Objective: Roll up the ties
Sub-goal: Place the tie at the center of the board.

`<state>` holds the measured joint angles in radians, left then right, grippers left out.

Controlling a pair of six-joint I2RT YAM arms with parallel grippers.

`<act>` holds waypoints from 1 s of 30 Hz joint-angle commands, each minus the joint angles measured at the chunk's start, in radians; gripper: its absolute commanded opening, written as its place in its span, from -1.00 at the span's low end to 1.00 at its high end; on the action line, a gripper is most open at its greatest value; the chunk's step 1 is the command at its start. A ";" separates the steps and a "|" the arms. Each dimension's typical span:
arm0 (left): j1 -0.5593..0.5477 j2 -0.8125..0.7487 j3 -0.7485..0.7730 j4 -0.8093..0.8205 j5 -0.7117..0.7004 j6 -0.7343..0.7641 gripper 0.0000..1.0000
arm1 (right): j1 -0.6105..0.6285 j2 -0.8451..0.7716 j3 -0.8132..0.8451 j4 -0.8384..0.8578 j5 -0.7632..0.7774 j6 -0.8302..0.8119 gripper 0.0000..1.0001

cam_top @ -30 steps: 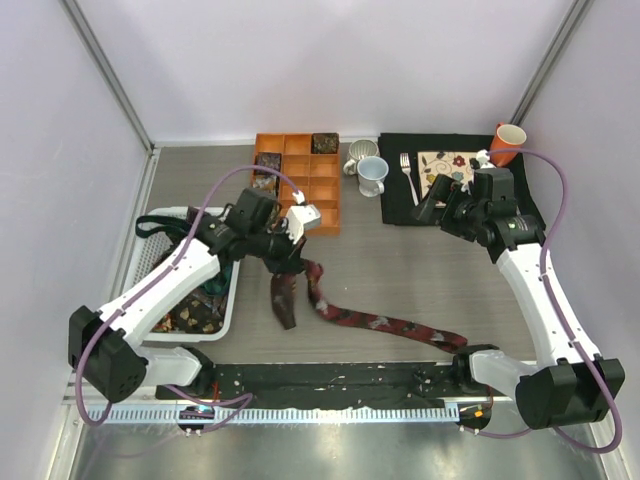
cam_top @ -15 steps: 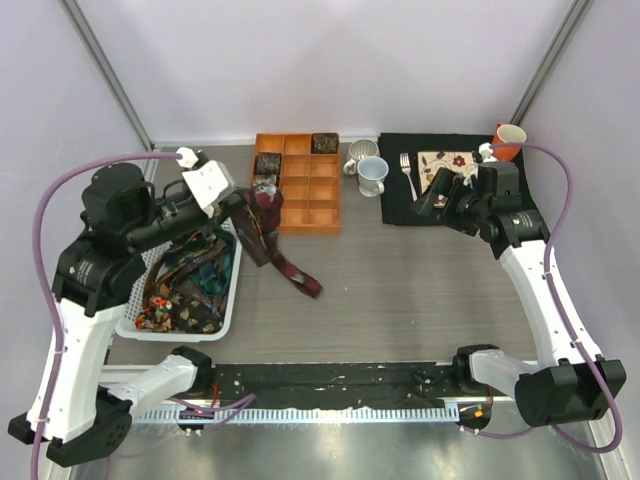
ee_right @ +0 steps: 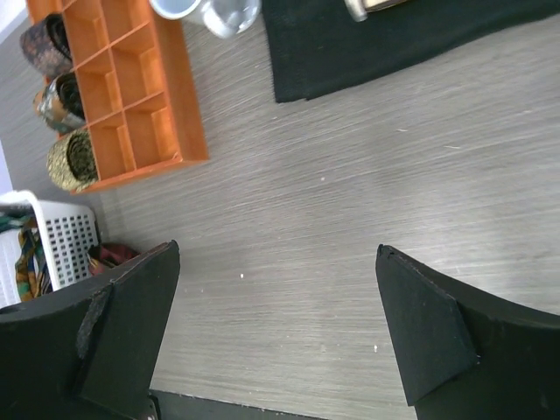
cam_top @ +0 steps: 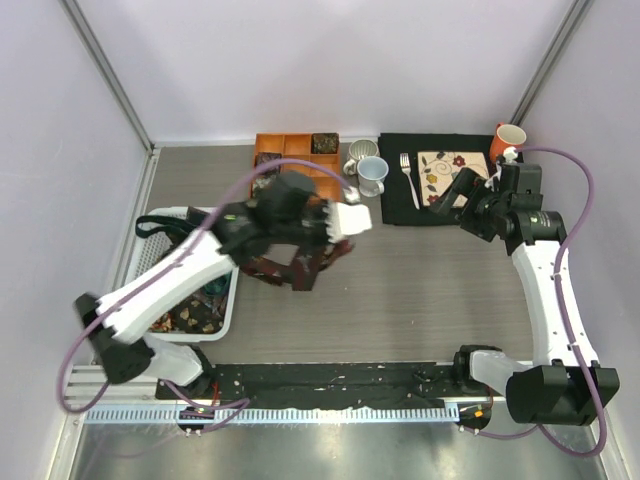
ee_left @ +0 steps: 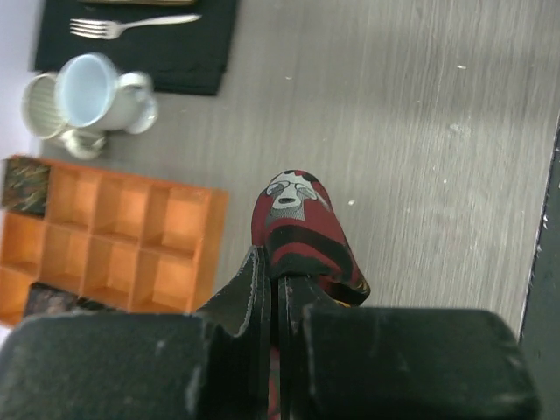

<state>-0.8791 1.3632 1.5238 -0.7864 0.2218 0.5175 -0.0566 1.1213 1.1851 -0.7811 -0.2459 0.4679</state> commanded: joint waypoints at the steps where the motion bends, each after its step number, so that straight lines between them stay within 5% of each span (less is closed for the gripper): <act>1: -0.204 0.249 0.077 0.231 -0.231 -0.080 -0.60 | -0.072 -0.029 0.061 -0.043 0.002 -0.023 0.99; 4: -0.270 0.391 0.206 0.173 -0.282 -0.125 0.12 | -0.081 -0.018 0.064 -0.059 0.017 -0.044 0.99; 6: -0.241 0.410 0.213 0.159 -0.239 -0.134 0.25 | -0.081 -0.009 0.062 -0.061 -0.004 -0.061 0.98; 9: -0.135 0.318 0.150 0.110 -0.050 -0.132 0.74 | -0.075 -0.002 0.042 -0.064 -0.021 -0.100 0.91; 11: -0.028 0.234 0.083 0.073 0.048 -0.128 0.78 | -0.049 0.005 0.027 -0.070 -0.033 -0.142 0.86; 15: 0.185 0.125 -0.075 0.035 0.168 -0.158 0.79 | 0.056 0.026 0.011 -0.069 -0.078 -0.207 0.74; 20: 0.385 0.132 -0.211 -0.025 0.226 -0.226 0.68 | 0.329 0.125 -0.005 -0.005 0.042 -0.148 0.58; 30: 0.482 0.307 -0.237 -0.017 0.379 -0.346 -0.13 | 0.797 0.478 0.073 0.147 0.217 -0.022 0.10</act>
<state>-0.4011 1.6447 1.2629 -0.8051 0.5003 0.2272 0.6182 1.4731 1.1965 -0.7166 -0.1291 0.3820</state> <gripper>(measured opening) 0.487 0.578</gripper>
